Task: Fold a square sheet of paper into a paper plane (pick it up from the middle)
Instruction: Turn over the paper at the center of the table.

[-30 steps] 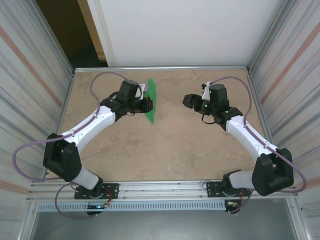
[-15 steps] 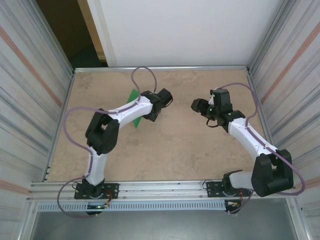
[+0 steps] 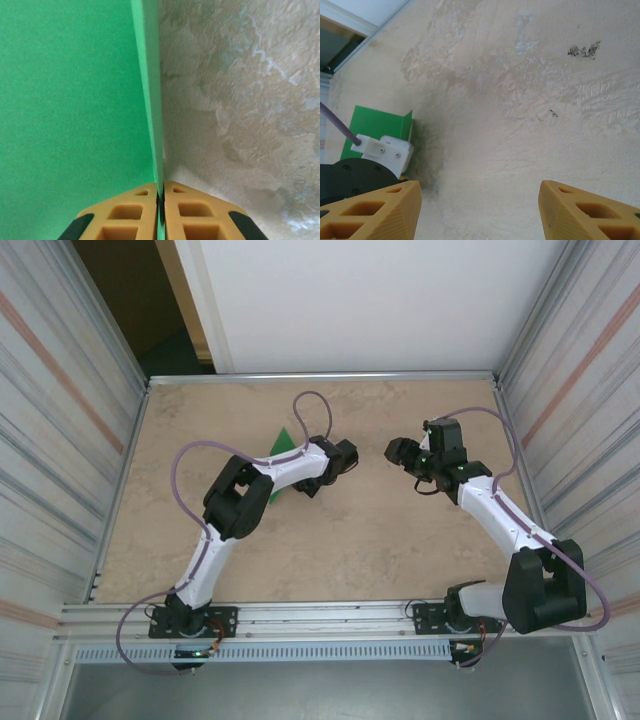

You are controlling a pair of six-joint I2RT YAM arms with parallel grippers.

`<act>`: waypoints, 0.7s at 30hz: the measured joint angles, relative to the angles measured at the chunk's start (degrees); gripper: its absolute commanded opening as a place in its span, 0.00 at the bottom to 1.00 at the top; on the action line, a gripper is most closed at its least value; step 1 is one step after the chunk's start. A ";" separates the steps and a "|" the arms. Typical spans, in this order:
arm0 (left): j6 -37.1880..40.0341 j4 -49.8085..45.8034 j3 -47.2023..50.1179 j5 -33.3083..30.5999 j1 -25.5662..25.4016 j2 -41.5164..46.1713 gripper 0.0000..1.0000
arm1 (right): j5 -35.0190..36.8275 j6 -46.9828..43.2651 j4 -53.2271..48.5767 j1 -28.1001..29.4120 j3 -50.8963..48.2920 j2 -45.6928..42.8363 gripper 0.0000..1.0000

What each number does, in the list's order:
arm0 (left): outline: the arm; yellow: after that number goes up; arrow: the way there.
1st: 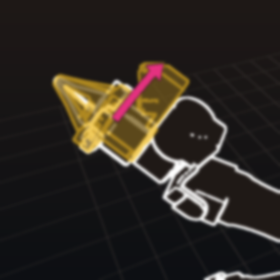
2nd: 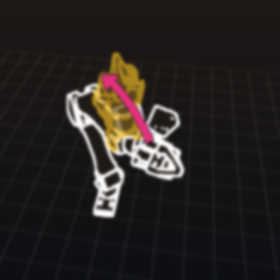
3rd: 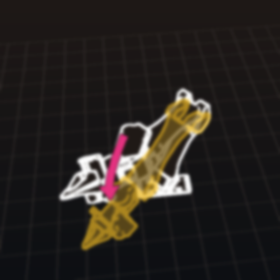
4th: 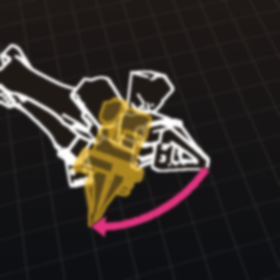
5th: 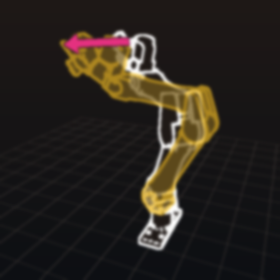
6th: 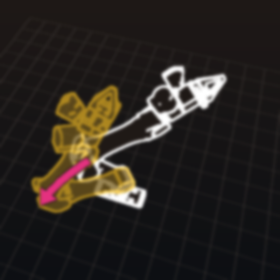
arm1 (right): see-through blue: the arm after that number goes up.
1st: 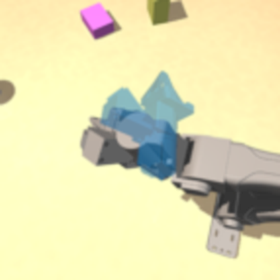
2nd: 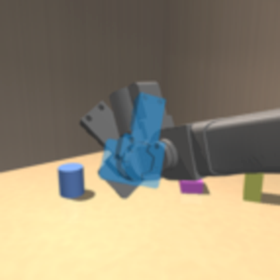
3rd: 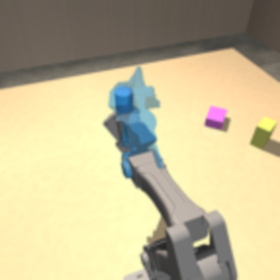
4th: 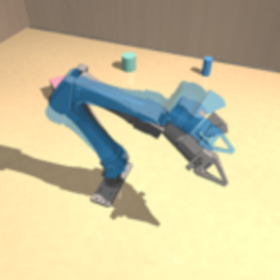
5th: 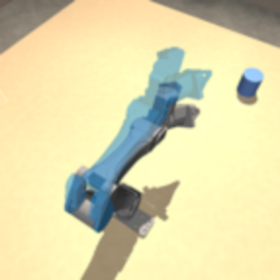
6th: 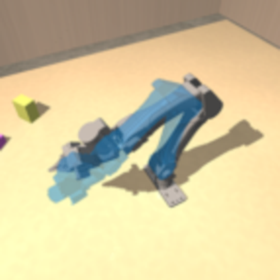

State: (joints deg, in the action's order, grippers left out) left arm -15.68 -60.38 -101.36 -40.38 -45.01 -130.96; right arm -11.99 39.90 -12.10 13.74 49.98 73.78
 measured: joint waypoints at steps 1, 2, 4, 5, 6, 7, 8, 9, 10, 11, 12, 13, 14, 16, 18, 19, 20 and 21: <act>-0.17 0.02 -0.09 0.39 0.00 0.00 0.17 | -0.02 0.13 0.00 0.00 -0.02 0.02 0.63; -0.46 0.00 -0.24 0.94 0.00 0.00 0.19 | -0.13 0.15 0.00 0.00 -0.02 0.07 0.63; -0.85 0.09 -0.44 2.14 0.00 0.00 0.21 | -0.26 0.17 0.02 0.00 -0.02 0.13 0.62; -0.90 0.31 -0.44 3.17 0.00 0.00 0.21 | -0.28 0.22 0.02 0.00 -0.02 0.17 0.62; -1.03 0.48 -0.44 4.24 0.00 0.00 0.22 | -0.31 0.35 0.02 0.00 -0.02 0.17 0.63; -1.11 0.68 -0.39 5.16 0.00 0.00 0.22 | -0.37 0.37 0.07 0.00 -0.09 0.17 0.63; -1.29 1.07 -0.22 6.19 0.00 0.00 0.23 | -0.39 0.39 0.13 0.00 -0.24 0.17 0.62; -1.55 1.49 0.00 7.15 -0.02 0.02 0.23 | -0.42 0.48 0.20 0.00 -0.46 0.17 0.63; -1.77 1.88 0.31 7.89 -0.02 0.02 0.24 | -0.39 0.55 0.20 0.00 -0.68 0.17 0.63; -2.16 2.21 0.57 8.00 -0.09 0.02 0.24 | -0.39 0.57 0.13 0.00 -0.90 0.17 0.63; -2.38 2.36 0.79 8.37 -0.11 0.26 0.25 | -0.39 0.57 0.09 0.00 -1.05 0.17 0.63; -2.58 2.60 1.05 8.90 -0.09 0.55 0.25 | -0.42 0.57 0.04 0.00 -1.14 0.17 0.63; -2.67 3.04 1.46 9.51 -0.02 0.96 0.26 | -0.42 0.57 0.02 0.00 -1.16 0.17 0.62; -3.06 3.96 2.67 11.41 0.04 2.16 0.28 | -0.44 0.57 0.07 0.00 -1.16 0.17 0.63; -3.69 5.14 4.26 14.95 0.00 3.89 0.30 | -0.42 0.59 0.04 0.00 -1.16 0.17 0.63; -3.91 5.84 5.11 16.72 -0.04 4.72 0.30 | -0.42 0.59 0.04 0.00 -1.16 0.17 0.63; -4.15 6.84 6.38 18.95 -0.09 5.88 0.31 | -0.42 0.59 0.09 0.00 -1.16 0.17 0.63; -4.52 7.85 7.89 21.55 -0.13 7.32 0.31 | -0.42 0.61 0.11 0.00 -1.20 0.17 0.63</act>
State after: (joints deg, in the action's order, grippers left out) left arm -20.21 -52.53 -93.47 -18.83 -45.15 -123.63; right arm -12.40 40.51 -11.99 13.74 48.77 73.95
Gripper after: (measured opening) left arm 0.303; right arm 0.628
